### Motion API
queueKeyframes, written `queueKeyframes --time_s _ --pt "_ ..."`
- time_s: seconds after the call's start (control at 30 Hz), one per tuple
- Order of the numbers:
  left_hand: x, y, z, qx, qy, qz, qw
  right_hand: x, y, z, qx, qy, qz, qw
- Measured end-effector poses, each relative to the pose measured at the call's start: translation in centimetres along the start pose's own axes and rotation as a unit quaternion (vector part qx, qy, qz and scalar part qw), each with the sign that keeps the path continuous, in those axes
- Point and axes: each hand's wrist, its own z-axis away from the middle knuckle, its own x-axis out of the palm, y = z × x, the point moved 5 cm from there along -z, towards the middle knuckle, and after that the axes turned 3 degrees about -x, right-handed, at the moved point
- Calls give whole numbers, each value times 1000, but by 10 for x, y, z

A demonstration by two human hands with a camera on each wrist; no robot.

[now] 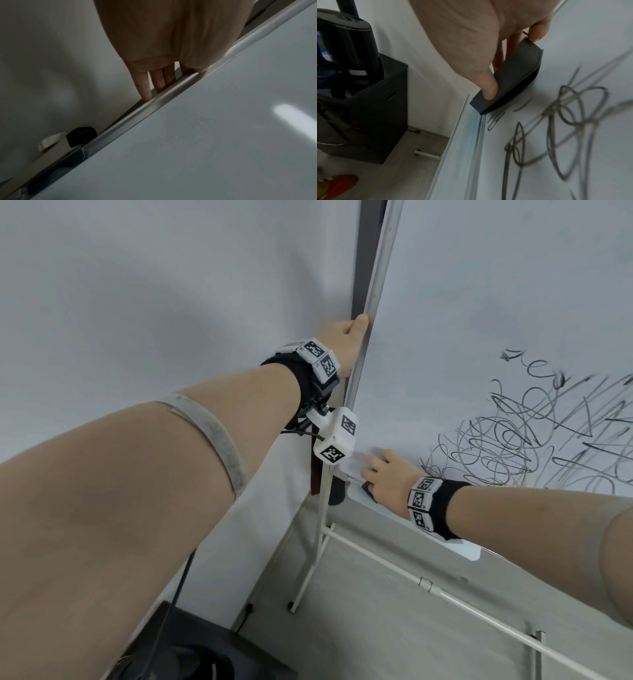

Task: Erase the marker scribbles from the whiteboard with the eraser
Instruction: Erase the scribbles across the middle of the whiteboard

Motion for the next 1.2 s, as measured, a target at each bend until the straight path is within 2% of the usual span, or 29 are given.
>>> queueKeyframes --time_s 0.27,0.57,0.67,0.8,0.87,1.03,1.2 --pt "-1 3 7 -15 -9 -12 1000 27 7 50 10 -28 -5 1000" --pt "-4 6 11 -24 27 23 999 46 13 99 49 -60 -28 997" --pt "-5 4 12 -20 41 12 999 40 19 105 76 -26 -44 996" --pt "-4 4 13 -19 36 8 999 15 18 88 88 80 -43 992" --pt "-4 4 13 -20 30 3 999 4 14 67 85 102 -27 991" --pt "-7 1 14 -34 13 -5 999 17 -3 25 43 54 13 997" --pt "-2 2 10 -36 24 37 998 37 -10 33 -3 16 28 999"
